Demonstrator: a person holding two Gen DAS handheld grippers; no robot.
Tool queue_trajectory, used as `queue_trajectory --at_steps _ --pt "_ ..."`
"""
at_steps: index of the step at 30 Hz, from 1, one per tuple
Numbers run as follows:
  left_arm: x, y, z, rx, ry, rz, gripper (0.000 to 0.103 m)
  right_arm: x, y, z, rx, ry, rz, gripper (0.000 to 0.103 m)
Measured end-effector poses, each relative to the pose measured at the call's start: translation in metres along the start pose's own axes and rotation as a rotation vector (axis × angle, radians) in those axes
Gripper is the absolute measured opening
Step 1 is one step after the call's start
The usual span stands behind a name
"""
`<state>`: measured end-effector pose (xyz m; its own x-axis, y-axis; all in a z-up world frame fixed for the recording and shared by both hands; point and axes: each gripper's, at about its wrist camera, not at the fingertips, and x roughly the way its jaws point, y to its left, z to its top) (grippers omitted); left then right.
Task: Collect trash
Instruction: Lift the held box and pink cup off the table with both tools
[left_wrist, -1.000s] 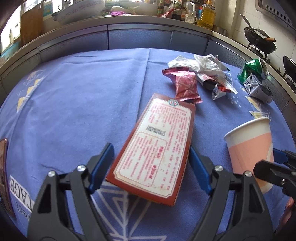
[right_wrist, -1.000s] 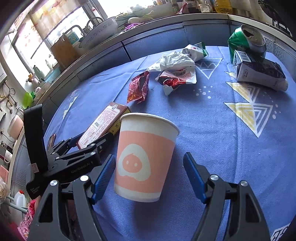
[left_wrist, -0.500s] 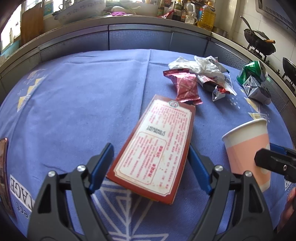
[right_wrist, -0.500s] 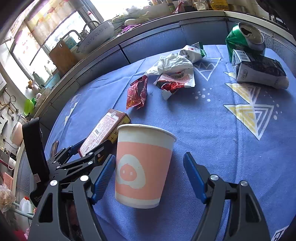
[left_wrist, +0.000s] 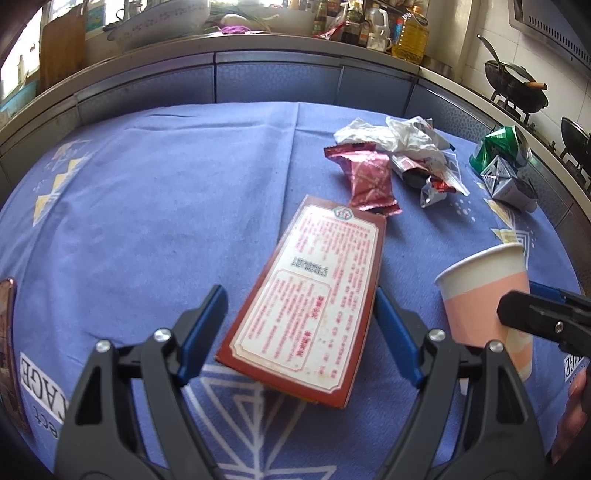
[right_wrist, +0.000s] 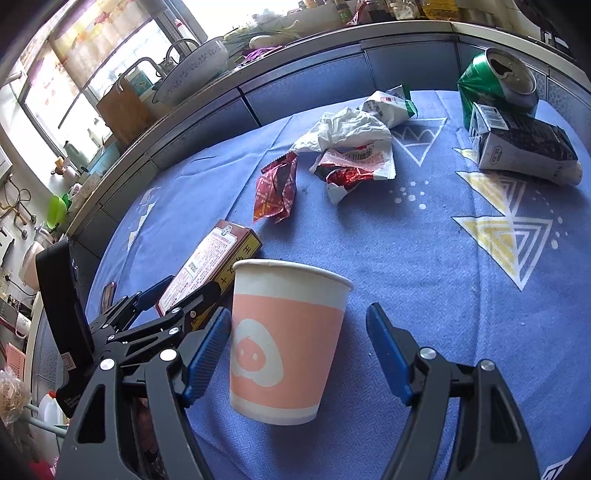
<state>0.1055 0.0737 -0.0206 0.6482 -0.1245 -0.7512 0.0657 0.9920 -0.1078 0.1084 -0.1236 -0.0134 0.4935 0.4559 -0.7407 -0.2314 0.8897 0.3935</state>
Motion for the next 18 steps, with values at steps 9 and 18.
queue_trajectory --at_steps 9,18 --pt "-0.005 -0.002 0.003 0.005 -0.013 0.007 0.075 0.003 0.0 0.001 0.004 0.005 0.01 0.074" --pt "-0.004 -0.005 0.0 0.023 -0.006 -0.002 0.061 0.014 0.002 0.001 -0.003 0.032 0.053 0.066"
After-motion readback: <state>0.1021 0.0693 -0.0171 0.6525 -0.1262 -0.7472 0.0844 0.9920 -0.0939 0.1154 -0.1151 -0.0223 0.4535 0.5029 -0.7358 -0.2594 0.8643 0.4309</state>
